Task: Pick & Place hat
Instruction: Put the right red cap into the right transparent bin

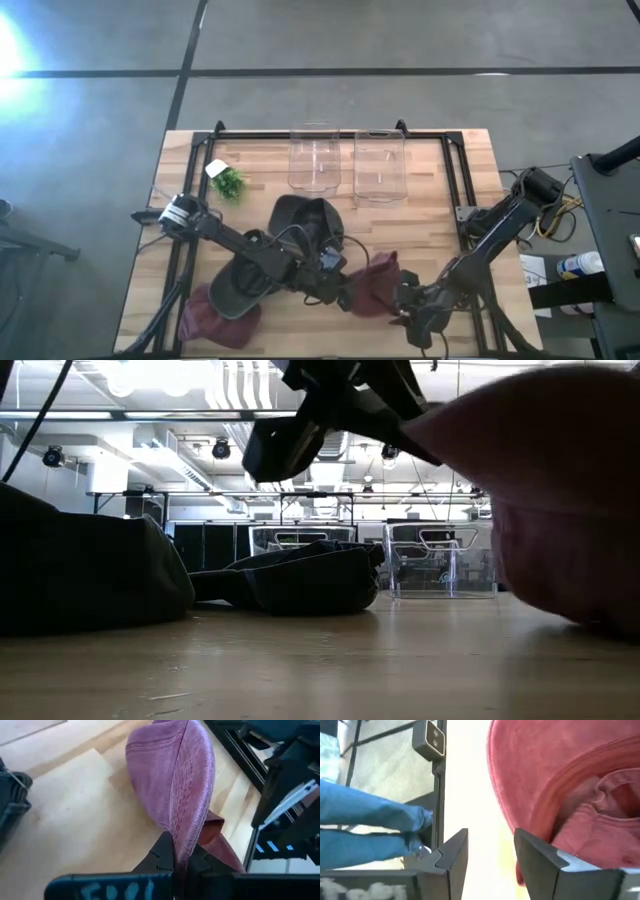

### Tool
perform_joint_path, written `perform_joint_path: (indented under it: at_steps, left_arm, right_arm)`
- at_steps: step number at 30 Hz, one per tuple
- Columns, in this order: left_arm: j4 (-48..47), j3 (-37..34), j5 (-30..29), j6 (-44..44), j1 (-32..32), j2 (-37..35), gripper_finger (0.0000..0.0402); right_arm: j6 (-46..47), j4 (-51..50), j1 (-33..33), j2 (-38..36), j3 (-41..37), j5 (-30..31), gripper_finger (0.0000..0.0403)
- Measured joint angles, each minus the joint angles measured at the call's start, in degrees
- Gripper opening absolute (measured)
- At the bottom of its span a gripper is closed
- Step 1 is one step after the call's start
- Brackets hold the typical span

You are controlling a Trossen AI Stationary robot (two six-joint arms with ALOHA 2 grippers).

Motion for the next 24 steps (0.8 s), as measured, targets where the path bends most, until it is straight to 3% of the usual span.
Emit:
perform_joint_path:
  at_steps: [9, 17, 24]
  left_arm:
    - [0.13, 1.86, -3.46, -0.46, 0.15, 0.0, 0.0004]
    - [-3.35, 5.82, -12.74, 2.44, 0.12, -0.04, 0.0004]
    - [-6.41, 8.98, -20.53, 7.63, 0.62, -1.47, 0.0004]
  right_arm:
    - [5.82, -17.71, 1.23, -8.13, 2.18, 13.08, 0.0155]
    - [15.41, -25.96, 5.81, -18.29, 2.27, 26.54, 0.0155]
    - [16.82, -28.03, 7.8, -24.28, 2.27, 28.99, 0.0155]
